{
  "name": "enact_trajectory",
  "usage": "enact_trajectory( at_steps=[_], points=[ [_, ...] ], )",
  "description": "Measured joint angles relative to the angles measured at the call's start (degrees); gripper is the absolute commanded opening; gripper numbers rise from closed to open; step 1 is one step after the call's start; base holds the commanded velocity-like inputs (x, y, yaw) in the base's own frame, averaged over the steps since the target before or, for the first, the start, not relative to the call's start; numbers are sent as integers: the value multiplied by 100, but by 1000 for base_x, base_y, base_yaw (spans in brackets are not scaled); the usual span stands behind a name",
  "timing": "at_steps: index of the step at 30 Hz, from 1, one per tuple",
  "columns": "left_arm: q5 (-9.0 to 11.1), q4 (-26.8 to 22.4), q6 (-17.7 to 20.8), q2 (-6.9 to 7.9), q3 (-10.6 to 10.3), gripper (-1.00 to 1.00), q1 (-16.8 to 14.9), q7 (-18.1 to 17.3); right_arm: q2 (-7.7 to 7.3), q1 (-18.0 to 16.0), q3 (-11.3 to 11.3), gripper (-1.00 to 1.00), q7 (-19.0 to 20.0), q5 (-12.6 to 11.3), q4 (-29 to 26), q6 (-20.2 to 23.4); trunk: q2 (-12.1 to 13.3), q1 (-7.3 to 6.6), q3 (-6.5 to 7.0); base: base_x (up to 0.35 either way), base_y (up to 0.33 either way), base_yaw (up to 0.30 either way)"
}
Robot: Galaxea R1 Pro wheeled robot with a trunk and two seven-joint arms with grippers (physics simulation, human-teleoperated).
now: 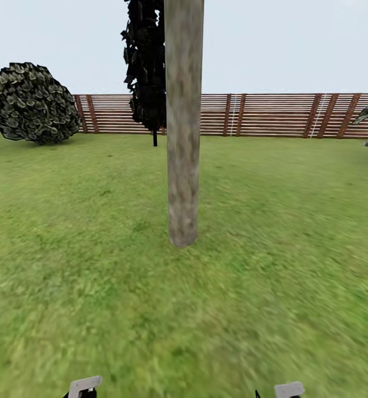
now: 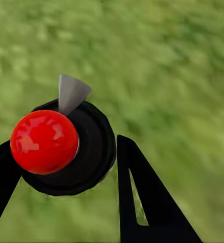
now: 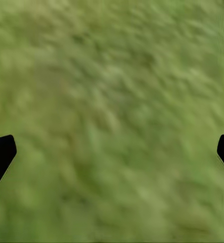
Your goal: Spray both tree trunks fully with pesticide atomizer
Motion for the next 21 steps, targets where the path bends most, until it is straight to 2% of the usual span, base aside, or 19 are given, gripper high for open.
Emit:
enact_trajectory(
  at_steps=[6,14,21],
  points=[
    [0,0,0,0,0,-100,0,0,0,3,-8,100,-2,-7,-8,0,0,0,0,339,0,-14],
    [0,2,-1,-1,0,-100,-2,-1,0,5,-2,100,0,-7,-11,1,0,0,0,339,0,-210],
    [1,0,0,5,1,-100,0,-1,6,3,5,100,3,-13,-12,0,0,0,0,339,0,-57]
  ],
)
